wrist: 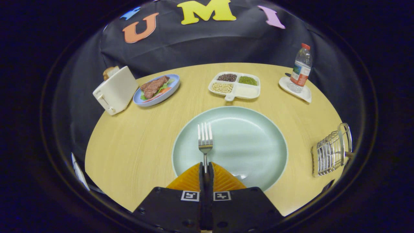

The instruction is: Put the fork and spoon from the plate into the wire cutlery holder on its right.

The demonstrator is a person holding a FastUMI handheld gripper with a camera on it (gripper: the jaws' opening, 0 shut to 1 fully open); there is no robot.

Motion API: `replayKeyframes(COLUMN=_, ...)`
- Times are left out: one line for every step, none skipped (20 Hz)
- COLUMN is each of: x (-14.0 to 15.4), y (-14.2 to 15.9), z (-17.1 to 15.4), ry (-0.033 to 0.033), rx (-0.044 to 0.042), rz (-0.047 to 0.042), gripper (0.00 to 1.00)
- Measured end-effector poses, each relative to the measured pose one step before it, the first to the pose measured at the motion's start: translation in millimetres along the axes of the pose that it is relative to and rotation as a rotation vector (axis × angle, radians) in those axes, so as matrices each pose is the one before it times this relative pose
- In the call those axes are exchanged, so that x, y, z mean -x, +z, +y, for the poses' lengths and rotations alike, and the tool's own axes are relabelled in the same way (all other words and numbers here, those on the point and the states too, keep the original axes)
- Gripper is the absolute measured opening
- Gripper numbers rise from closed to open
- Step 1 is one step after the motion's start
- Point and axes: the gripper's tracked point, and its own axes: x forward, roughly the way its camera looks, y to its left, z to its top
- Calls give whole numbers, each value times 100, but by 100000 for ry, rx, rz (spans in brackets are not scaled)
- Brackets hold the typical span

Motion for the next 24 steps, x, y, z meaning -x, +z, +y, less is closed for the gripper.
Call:
replayKeyframes(x=654, y=187, z=-343, ry=-73, rx=449, rz=-1047, gripper=1)
replayKeyframes(x=770, y=143, z=-312, ry=210, rx=340, rz=-1255, gripper=1)
replayKeyframes(x=781, y=146, z=-437, ry=-396, rx=272, rz=-1151, gripper=1)
replayKeyframes(x=827, y=62, z=-498, ry=-430, rx=359, rz=-1236, gripper=1)
replayKeyframes(x=832, y=167, z=-481, ry=-51, rx=109, rz=-1029, gripper=1)
replayKeyframes(x=606, y=81, z=-529, ry=-179, rx=-366, rz=-1106, gripper=1)
replayKeyframes(x=737, y=84, z=-676, ry=-304, rx=-497, rz=-806, gripper=1)
replayKeyframes(x=601, y=-30, z=-604, ry=-253, rx=-206, rz=-506, gripper=1)
replayKeyframes(x=681, y=-23, z=-646, ry=-321, rx=409, rz=-370, gripper=1)
replayKeyframes(x=624, y=-63, z=-662, ry=-91, rx=-149, rz=-486, gripper=1)
replayKeyframes(x=666, y=76, z=-853, ry=-340, rx=-448, rz=-724, gripper=1)
replayKeyframes(x=661, y=42, z=-889, ry=-345, rx=-618, rz=-918, gripper=1)
replayKeyframes(x=786, y=174, z=-927, ry=-257, rx=-530, rz=-985, gripper=1)
replayKeyframes(x=696, y=151, z=-1015, ry=-620, rx=-331, rz=-1142, gripper=1)
replayKeyframes(x=756, y=217, z=-1032, ry=-657, rx=-154, rz=-810, gripper=1)
replayKeyframes(x=834, y=199, z=-1036, ry=-342, rx=-639, rz=-1007, gripper=1)
replayKeyframes(x=704, y=302, z=-1090, ry=-685, rx=-854, rz=-984, gripper=1)
replayKeyframes(x=617, y=136, z=-1194, ry=-1047, rx=-777, rz=-1042, gripper=1)
replayKeyframes(x=477, y=215, z=-1189, ry=-1257, rx=-1118, rz=-760, gripper=1)
replayKeyframes(x=324, y=-22, z=-1207, ry=-1583, rx=-1517, rz=-349, gripper=1)
replayKeyframes(x=347, y=23, z=-1080, ry=-1015, rx=-1273, rz=-7, gripper=1)
replayKeyframes(x=205, y=-47, z=-827, ry=-353, rx=-1094, rz=-89, gripper=1)
replayKeyframes(x=152, y=-14, z=-1099, ry=-1059, rx=-1239, rz=108, gripper=1)
replayKeyframes(x=-15, y=-39, z=-961, ry=-824, rx=-1378, rz=-49, gripper=1)
